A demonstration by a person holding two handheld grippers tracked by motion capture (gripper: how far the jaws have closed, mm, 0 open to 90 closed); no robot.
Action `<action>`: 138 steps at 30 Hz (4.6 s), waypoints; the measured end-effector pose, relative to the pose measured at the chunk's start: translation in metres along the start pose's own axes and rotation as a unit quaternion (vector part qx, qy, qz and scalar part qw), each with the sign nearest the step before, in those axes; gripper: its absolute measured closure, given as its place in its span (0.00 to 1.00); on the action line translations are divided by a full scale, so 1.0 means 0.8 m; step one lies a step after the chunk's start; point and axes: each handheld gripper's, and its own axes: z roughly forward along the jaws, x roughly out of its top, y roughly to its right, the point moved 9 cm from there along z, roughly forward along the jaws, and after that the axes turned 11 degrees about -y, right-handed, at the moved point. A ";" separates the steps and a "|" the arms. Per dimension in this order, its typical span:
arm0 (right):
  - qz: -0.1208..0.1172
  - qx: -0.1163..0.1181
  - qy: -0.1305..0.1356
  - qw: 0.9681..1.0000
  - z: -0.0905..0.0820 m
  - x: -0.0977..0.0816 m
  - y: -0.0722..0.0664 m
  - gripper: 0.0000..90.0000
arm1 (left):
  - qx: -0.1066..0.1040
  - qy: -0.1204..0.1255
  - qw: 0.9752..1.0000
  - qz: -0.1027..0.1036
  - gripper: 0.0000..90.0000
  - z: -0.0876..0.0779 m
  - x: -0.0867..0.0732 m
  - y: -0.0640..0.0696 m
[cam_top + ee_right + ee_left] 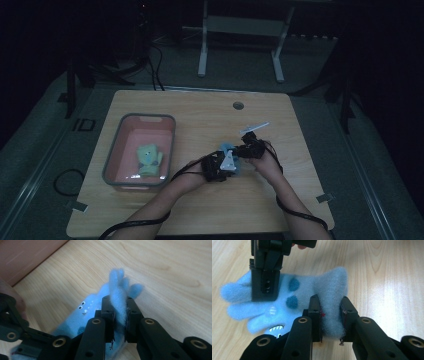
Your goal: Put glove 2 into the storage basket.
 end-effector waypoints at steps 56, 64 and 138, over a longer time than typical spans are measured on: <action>-0.092 0.057 0.035 0.994 0.006 0.170 -0.160 0.91 | 0.067 -0.064 0.995 -0.045 0.85 -0.181 -0.112 -0.050; -0.105 0.073 0.031 0.991 0.027 0.192 -0.190 0.91 | 0.074 -0.075 0.992 -0.065 0.85 -0.198 -0.145 -0.053; -0.125 0.083 0.015 0.989 0.079 0.205 -0.223 0.25 | 0.049 -0.098 0.979 -0.173 0.45 -0.194 -0.230 -0.062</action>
